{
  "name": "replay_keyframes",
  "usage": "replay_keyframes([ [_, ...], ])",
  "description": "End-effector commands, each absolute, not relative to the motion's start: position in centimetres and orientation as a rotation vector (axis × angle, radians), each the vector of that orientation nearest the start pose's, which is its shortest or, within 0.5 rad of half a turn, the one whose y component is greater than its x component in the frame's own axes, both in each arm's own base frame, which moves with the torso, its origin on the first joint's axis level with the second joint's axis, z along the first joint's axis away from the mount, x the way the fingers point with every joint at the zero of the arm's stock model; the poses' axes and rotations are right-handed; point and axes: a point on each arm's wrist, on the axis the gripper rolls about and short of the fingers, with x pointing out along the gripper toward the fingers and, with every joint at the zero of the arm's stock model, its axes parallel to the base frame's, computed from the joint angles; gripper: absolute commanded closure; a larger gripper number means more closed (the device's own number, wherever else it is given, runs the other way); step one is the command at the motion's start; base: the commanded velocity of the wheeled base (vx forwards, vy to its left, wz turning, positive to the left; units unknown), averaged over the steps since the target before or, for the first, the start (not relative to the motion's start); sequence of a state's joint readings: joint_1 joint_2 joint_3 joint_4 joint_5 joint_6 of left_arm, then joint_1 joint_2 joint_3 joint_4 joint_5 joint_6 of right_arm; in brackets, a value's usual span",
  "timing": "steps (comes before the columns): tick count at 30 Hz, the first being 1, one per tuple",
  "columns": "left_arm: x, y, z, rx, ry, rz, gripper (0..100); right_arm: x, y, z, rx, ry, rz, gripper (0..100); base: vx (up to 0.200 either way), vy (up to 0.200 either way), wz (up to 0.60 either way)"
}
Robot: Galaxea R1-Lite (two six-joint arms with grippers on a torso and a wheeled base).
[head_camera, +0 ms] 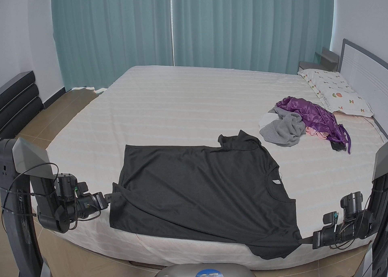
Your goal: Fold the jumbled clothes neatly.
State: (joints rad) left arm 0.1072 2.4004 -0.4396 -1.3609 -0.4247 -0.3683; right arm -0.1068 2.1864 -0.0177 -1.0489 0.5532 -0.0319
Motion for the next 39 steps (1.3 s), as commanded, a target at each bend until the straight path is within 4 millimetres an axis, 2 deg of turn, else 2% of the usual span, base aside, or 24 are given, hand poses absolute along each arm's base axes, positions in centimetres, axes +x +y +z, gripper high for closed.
replay_keyframes([
  [1, 25.7, 2.8, -1.6, -0.517, 0.672, -0.256, 0, 17.7, -0.7, -3.1, 0.341, 1.071, 0.414, 100, 0.000, 0.000, 0.00],
  [4, 24.3, 2.7, -2.1, -0.435, 0.715, -0.284, 0, 17.7, -0.7, -3.1, 0.341, 1.073, 0.416, 100, 0.000, 0.000, 0.00],
  [6, 23.3, 2.2, -3.3, -0.394, 0.774, -0.315, 0, 17.6, -0.7, -3.1, 0.341, 1.076, 0.416, 100, 0.000, 0.000, 0.00],
  [11, 22.9, 1.1, -4.9, -0.342, 0.844, -0.363, 0, 17.6, -0.7, -3.1, 0.340, 1.076, 0.417, 100, 0.000, 0.000, 0.00],
  [18, 23.2, 0.1, -6.4, -0.249, 0.878, -0.357, 0, 17.6, -0.6, -3.1, 0.340, 1.078, 0.419, 100, 0.000, 0.000, 0.00],
  [25, 24.5, -0.7, -7.3, -0.203, 0.816, -0.336, 0, 17.6, -0.6, -3.1, 0.340, 1.078, 0.419, 100, 0.000, 0.000, 0.00],
  [37, 25.4, -1.0, -7.4, -0.216, 0.791, -0.320, 0, 17.6, -0.5, -3.2, 0.336, 1.081, 0.425, 100, 0.000, 0.000, 0.00],
  [38, 25.4, -1.0, -7.4, -0.222, 0.791, -0.316, 100, 17.6, -0.5, -3.2, 0.338, 1.080, 0.423, 100, 0.000, 0.000, 0.00],
  [39, 25.4, -1.0, -7.4, -0.230, 0.794, -0.314, 100, 17.6, -0.5, -3.2, 0.338, 1.080, 0.423, 100, 0.000, 0.000, 0.00],
])
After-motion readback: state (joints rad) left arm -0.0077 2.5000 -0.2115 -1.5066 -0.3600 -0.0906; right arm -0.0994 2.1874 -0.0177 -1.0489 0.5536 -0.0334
